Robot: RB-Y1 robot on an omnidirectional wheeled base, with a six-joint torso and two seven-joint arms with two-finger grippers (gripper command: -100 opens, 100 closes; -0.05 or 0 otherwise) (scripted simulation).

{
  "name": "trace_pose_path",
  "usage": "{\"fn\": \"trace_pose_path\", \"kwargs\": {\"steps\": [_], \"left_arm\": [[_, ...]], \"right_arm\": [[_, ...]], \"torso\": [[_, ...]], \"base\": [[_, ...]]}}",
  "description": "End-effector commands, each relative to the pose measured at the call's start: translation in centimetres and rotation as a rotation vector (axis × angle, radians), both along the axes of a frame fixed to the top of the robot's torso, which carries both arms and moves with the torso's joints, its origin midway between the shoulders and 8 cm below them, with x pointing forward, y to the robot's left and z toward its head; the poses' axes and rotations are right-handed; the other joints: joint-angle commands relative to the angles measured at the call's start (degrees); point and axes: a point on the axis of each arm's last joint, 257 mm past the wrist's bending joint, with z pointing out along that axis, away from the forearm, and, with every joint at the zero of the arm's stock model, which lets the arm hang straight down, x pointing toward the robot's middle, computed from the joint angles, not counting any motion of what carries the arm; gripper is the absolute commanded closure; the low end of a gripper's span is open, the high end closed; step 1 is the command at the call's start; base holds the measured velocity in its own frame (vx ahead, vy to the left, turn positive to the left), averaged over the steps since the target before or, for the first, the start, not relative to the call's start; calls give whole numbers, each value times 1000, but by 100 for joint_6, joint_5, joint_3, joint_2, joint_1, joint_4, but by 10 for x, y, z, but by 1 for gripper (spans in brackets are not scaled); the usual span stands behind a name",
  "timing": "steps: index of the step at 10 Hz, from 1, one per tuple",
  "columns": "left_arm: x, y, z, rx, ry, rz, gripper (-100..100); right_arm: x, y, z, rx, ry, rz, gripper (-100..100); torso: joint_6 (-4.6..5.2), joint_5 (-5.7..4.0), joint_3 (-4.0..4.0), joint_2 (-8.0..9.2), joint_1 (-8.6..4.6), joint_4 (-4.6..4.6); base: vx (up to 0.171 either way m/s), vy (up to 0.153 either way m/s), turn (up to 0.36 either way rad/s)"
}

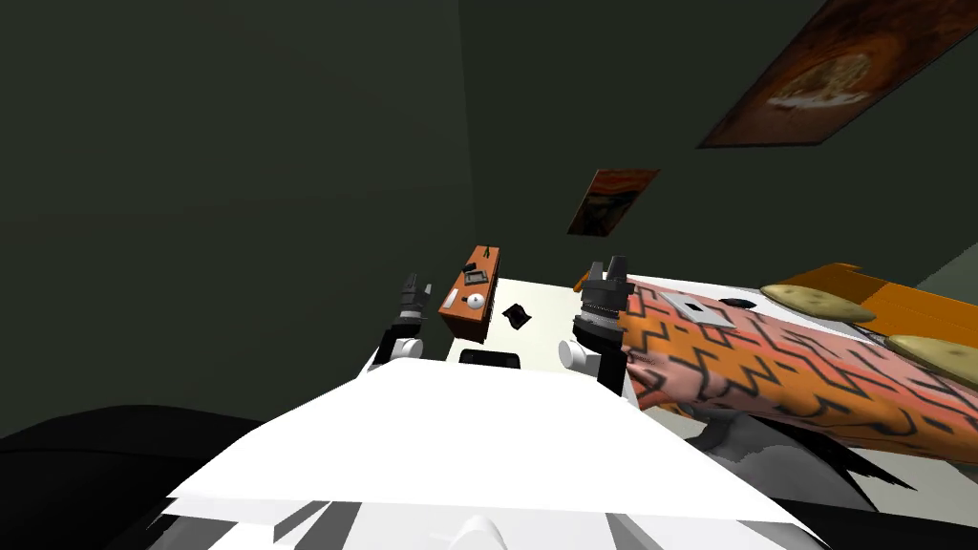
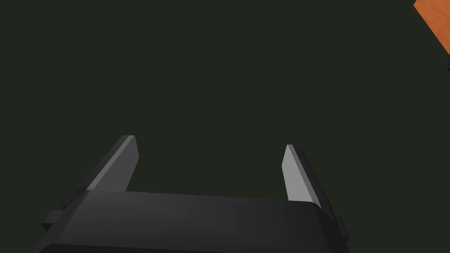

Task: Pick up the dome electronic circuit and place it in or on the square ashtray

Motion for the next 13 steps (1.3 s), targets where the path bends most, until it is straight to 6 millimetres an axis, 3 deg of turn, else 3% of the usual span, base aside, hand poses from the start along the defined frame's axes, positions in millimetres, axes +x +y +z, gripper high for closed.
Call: {"fn": "trace_pose_path", "kwargs": {"steps": [1,2,3,4,5,6,7,8,9,10,11,12,13], "left_arm": [[-4,4,-16,-36,37,3,-100],[-5,12,-41,-59,99,6,-100],[-5,14,-41,-73,98,8,-100],[-7,23,-66,-101,161,14,-100],[-7,24,-66,-112,160,16,-100],[-11,32,-90,-138,221,23,-100],[-12,34,-93,-153,224,26,-100],[-17,42,-116,-176,285,34,-100],[-18,44,-119,-194,288,39,-100],[-26,54,-145,-216,353,51,-100],[-26,55,-146,-237,352,55,-100],[-36,65,-172,-258,418,70,-100],[-37,66,-172,-281,416,73,-100]], "right_arm": [[0,0,0,0,0,0,0],[0,0,0,0,0,0,0],[0,0,0,0,0,0,0],[0,0,0,0,0,0,0],[0,0,0,0,0,0,0],[0,0,0,0,0,0,0],[0,0,0,0,0,0,0],[0,0,0,0,0,0,0],[0,0,0,0,0,0,0],[0,0,0,0,0,0,0],[0,0,0,0,0,0,0],[0,0,0,0,0,0,0],[0,0,0,0,0,0,0]], "torso": [[0,0,0,0,0,0],[-7,0,1,1,2,0],[-2,0,1,2,0,1],[-6,0,1,1,2,1],[-3,0,1,2,0,1],[-6,0,1,1,2,1],[-2,0,1,2,1,1],[-7,0,1,2,2,1],[-3,0,1,2,0,1],[-7,0,1,2,2,1],[-3,0,1,2,1,1],[-8,0,2,2,3,1],[-4,0,1,2,2,1]], "base": [[2,-5,-119],[1,-17,-236],[-2,-8,-119],[1,-14,-231],[1,-7,-129],[0,-14,-278],[-1,-6,-131],[-1,-17,-250],[0,-9,-144],[0,-16,-310],[0,-6,-146],[2,-16,-298],[0,-6,-145]]}}
